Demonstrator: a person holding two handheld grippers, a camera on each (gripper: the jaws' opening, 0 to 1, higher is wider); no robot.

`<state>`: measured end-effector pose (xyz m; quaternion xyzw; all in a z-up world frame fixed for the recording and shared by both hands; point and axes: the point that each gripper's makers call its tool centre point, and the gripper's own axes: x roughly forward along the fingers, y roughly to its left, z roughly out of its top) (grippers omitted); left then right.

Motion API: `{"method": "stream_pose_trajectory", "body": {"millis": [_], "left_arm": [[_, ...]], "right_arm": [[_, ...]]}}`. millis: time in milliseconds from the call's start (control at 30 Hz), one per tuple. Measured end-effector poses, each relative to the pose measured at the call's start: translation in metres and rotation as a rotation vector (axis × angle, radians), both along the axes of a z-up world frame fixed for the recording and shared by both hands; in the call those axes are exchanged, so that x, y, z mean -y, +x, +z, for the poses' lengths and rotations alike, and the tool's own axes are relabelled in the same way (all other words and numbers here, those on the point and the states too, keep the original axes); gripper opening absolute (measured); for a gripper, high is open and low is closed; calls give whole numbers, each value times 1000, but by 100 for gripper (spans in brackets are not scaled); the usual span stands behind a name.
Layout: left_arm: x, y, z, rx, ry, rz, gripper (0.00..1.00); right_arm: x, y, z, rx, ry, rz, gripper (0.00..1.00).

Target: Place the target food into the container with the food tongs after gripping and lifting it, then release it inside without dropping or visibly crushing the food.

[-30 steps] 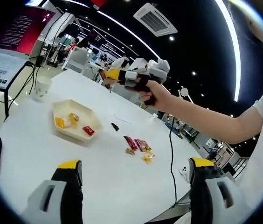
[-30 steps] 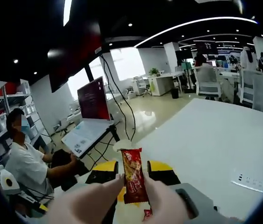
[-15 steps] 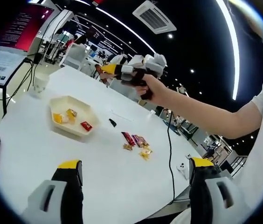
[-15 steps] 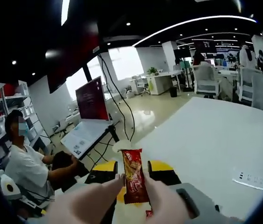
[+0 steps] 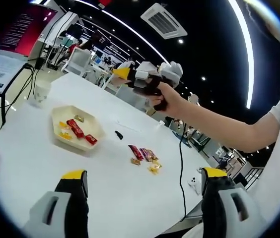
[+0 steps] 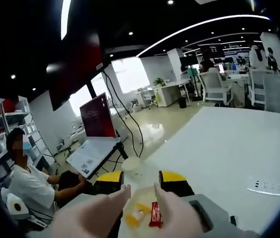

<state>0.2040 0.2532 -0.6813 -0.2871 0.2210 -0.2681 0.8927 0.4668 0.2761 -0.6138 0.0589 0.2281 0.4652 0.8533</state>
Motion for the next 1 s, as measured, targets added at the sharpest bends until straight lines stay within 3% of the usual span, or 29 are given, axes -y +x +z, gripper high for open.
{"method": "stream_pose_trajectory", "body": {"millis": [167, 500, 767, 1000], "left_arm": [[4, 5, -3, 3, 8, -32, 96], [-1, 23, 12, 50, 5, -14, 96], [2, 24, 14, 59, -2, -24, 97], [4, 21, 8, 40, 10, -48, 97]], "right_arm": [[12, -6, 4, -2, 0, -11, 27], [26, -13, 9, 20, -8, -43, 27], [34, -14, 13, 25, -3, -59, 27], [39, -25, 16, 14, 48, -80, 27]]}}
